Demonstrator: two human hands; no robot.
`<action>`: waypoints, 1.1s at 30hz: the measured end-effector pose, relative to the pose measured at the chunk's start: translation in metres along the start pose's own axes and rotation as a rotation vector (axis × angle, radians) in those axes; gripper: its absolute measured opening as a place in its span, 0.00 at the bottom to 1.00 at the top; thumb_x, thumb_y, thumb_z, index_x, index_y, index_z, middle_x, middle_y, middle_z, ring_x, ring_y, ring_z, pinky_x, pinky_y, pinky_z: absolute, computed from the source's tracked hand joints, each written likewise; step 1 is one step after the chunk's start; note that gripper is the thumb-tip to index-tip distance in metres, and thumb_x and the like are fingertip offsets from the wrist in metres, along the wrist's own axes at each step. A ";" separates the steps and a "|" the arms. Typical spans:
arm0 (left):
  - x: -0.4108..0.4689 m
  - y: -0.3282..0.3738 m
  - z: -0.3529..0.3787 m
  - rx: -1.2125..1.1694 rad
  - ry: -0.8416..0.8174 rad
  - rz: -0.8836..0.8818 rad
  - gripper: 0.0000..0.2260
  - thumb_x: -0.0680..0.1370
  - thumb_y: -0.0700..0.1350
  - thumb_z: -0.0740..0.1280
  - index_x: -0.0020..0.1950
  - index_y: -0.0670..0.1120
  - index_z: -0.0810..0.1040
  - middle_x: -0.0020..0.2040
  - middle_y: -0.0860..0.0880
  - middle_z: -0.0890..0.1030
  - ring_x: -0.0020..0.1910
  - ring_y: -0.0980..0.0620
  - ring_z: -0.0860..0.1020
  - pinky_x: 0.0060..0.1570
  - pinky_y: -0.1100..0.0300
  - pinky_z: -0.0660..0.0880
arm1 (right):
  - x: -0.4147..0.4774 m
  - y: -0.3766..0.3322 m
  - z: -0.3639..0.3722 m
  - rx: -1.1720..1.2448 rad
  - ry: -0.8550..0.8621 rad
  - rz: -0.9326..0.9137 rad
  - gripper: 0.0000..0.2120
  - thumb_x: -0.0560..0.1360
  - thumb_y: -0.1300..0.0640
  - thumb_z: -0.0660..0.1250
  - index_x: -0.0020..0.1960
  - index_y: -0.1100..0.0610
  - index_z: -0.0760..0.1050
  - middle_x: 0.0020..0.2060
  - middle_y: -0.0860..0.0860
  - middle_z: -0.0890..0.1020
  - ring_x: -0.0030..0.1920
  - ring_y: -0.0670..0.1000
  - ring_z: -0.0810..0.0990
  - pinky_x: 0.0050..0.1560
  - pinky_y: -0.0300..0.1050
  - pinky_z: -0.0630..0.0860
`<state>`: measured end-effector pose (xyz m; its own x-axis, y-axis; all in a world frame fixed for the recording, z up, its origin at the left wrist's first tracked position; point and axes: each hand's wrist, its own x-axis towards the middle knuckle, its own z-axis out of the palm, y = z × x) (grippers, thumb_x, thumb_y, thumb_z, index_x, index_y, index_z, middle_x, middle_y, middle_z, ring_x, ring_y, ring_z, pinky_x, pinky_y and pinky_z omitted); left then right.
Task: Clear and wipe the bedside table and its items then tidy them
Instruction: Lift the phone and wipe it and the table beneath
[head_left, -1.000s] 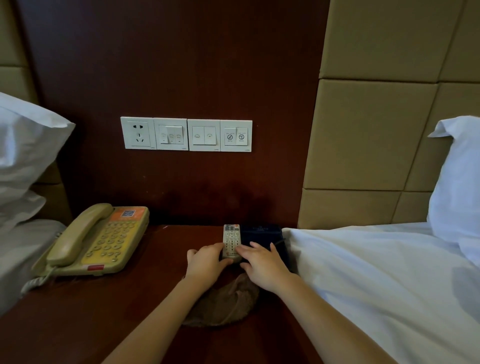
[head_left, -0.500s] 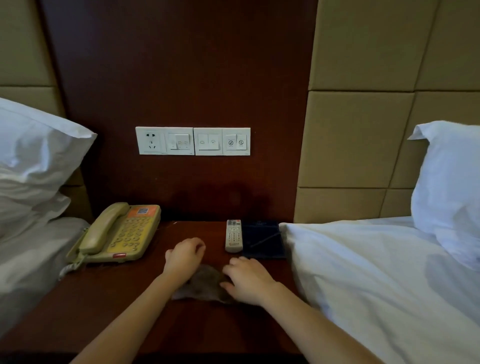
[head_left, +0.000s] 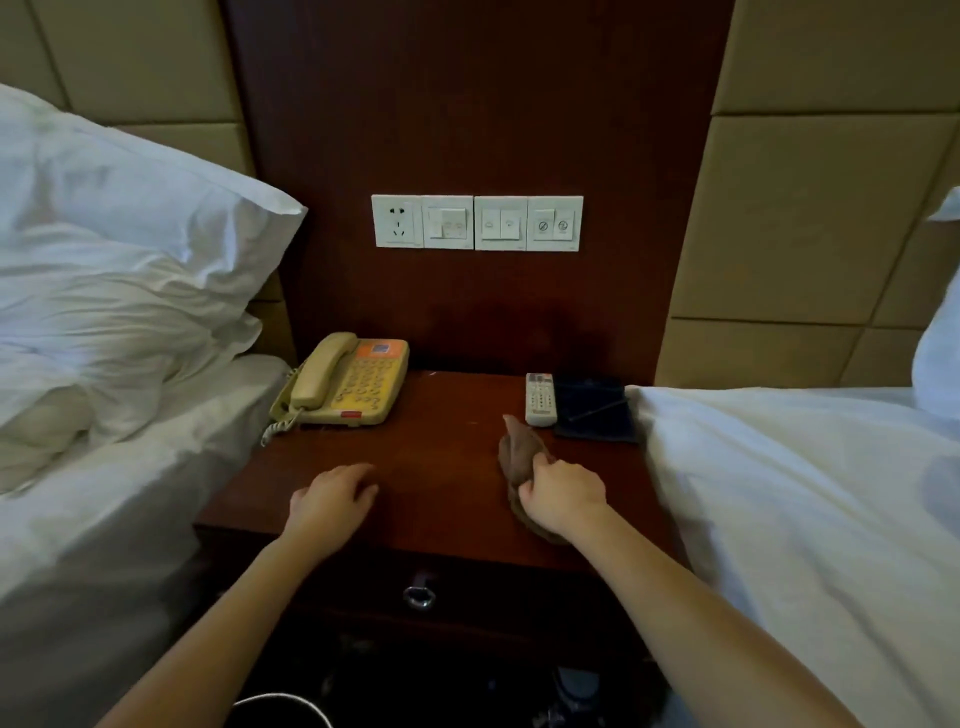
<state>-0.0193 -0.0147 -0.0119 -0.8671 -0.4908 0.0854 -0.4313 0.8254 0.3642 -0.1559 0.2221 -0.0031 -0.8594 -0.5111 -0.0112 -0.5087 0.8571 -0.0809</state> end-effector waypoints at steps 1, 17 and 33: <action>-0.002 -0.007 0.002 0.010 0.001 -0.001 0.17 0.80 0.52 0.58 0.69 0.54 0.69 0.68 0.55 0.71 0.67 0.52 0.69 0.64 0.48 0.65 | 0.000 -0.010 0.002 -0.003 0.020 -0.033 0.20 0.80 0.46 0.52 0.64 0.58 0.69 0.52 0.55 0.79 0.50 0.57 0.79 0.40 0.46 0.69; 0.029 -0.109 -0.040 0.018 0.187 -0.052 0.18 0.81 0.47 0.56 0.70 0.46 0.68 0.68 0.45 0.72 0.67 0.44 0.69 0.65 0.47 0.64 | 0.033 -0.152 0.039 0.018 -0.001 -0.223 0.27 0.82 0.45 0.42 0.78 0.54 0.48 0.78 0.54 0.48 0.77 0.54 0.44 0.75 0.57 0.39; 0.099 -0.089 -0.059 -0.430 0.439 -0.063 0.17 0.79 0.45 0.60 0.67 0.41 0.69 0.62 0.42 0.73 0.61 0.42 0.72 0.60 0.43 0.69 | 0.063 -0.118 0.040 0.015 0.011 0.031 0.31 0.81 0.43 0.42 0.78 0.59 0.47 0.77 0.58 0.50 0.77 0.55 0.46 0.76 0.55 0.39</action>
<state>-0.0521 -0.1531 0.0185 -0.6204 -0.6795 0.3917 -0.2601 0.6494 0.7146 -0.1480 0.0863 -0.0342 -0.8754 -0.4833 -0.0027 -0.4809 0.8716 -0.0953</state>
